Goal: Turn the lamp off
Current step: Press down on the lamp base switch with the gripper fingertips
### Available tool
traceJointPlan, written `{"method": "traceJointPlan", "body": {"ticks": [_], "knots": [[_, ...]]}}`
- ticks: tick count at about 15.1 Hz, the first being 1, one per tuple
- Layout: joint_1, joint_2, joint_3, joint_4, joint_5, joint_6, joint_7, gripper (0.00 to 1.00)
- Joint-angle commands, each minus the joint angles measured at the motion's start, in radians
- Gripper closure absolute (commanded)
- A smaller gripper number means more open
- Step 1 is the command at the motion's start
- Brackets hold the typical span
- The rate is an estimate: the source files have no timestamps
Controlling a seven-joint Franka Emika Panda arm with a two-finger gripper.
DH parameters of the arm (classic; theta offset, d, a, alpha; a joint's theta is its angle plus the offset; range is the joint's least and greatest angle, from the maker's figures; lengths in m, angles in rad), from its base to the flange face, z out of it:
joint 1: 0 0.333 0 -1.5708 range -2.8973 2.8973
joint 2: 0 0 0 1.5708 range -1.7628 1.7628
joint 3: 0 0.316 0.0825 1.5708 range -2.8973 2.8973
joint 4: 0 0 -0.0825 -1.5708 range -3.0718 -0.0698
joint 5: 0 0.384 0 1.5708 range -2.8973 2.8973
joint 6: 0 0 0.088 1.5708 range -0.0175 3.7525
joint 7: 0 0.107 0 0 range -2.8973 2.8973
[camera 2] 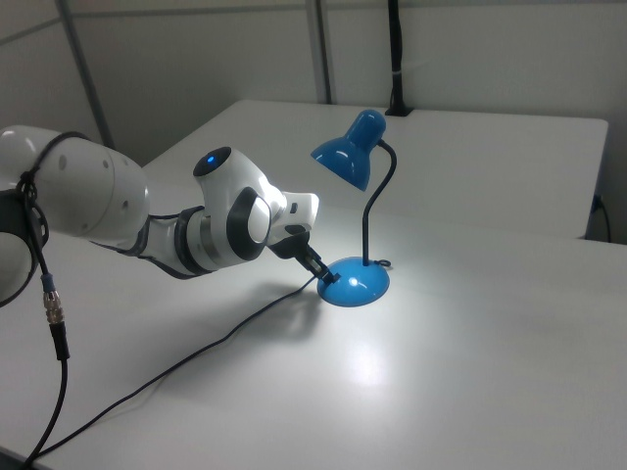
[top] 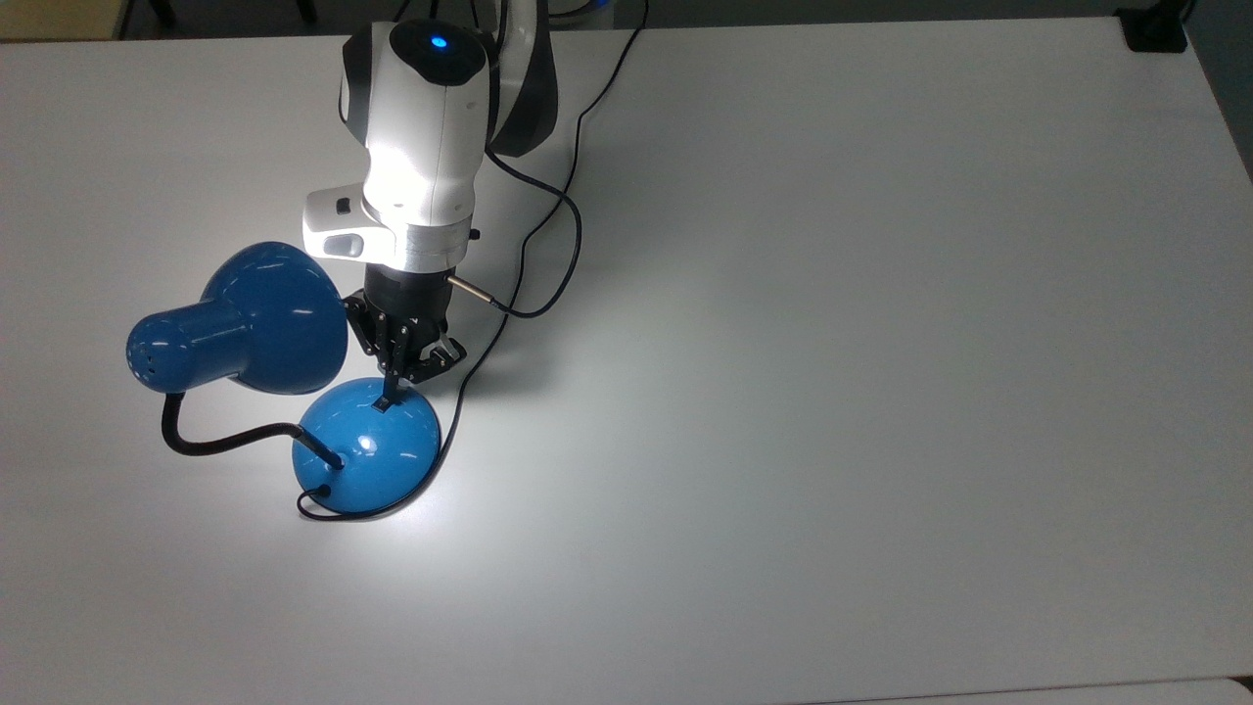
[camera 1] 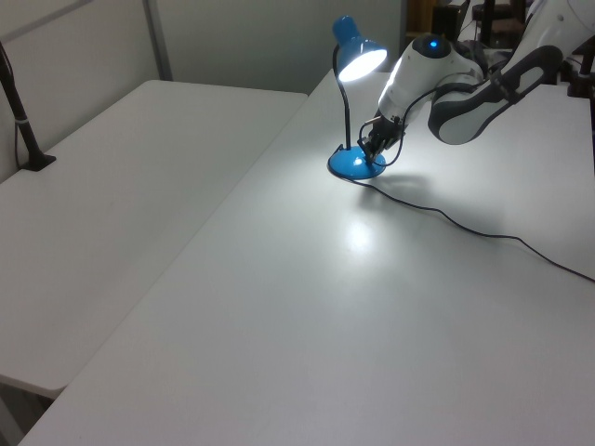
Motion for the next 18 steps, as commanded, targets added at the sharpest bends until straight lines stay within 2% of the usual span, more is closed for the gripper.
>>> {"method": "traceJointPlan", "body": {"ticks": [1,14,18], "knots": [[-0.002,0.019,-0.002,0.012,-0.03,0.026,0.03,1.0],[-0.011,0.042,-0.001,0.017,-0.046,0.012,0.027,1.0],[-0.008,-0.018,0.004,0.017,-0.041,-0.049,0.022,1.0]]}}
